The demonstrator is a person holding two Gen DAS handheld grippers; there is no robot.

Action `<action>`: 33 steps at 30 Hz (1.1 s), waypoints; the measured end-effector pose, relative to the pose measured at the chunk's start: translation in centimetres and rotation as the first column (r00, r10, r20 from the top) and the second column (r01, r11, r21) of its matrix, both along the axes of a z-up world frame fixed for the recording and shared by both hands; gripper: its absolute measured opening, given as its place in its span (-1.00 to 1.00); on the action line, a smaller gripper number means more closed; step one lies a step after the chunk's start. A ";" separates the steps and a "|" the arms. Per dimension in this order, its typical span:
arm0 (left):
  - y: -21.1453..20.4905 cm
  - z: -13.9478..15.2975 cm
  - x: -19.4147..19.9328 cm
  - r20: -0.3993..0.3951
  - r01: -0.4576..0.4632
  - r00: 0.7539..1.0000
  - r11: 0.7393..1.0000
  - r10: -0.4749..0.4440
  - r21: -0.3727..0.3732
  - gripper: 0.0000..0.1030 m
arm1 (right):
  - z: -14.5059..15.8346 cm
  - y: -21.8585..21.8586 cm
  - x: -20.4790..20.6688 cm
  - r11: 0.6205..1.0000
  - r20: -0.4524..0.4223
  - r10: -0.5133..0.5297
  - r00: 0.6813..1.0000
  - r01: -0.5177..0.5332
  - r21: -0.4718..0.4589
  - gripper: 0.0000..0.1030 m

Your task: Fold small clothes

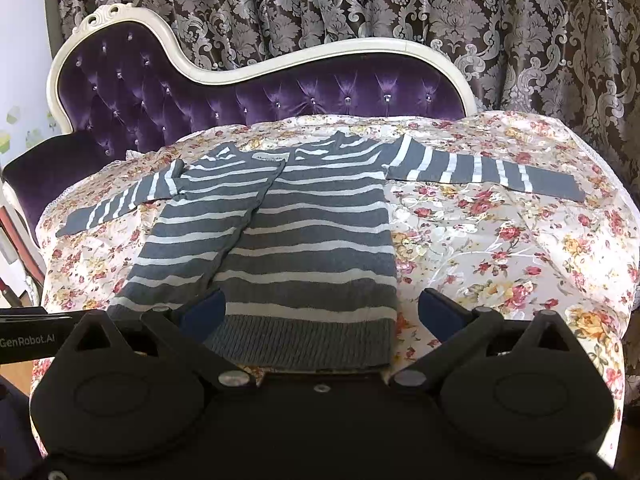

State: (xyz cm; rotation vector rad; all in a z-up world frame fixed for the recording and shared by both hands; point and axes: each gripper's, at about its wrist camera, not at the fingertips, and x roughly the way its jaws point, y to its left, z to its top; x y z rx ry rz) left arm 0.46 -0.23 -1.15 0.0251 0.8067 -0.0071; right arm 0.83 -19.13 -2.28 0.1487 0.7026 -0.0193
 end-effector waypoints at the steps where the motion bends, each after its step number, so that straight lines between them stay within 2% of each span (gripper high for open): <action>1: 0.0 0.0 0.1 -0.003 -0.001 1.000 1.000 0.001 0.000 0.39 | 0.0 0.0 0.0 1.000 -0.003 -0.002 1.000 0.002 0.000 0.99; 23: 0.2 -0.6 0.4 -0.022 -0.003 1.000 1.000 0.004 0.010 0.39 | -0.8 1.0 1.1 0.999 -0.077 -0.001 0.997 -0.002 -0.034 0.99; 33: 0.1 -0.9 0.6 -0.029 -0.001 1.000 1.000 0.001 0.014 0.39 | -0.9 1.0 1.2 0.999 -0.081 0.002 0.997 -0.005 -0.034 0.99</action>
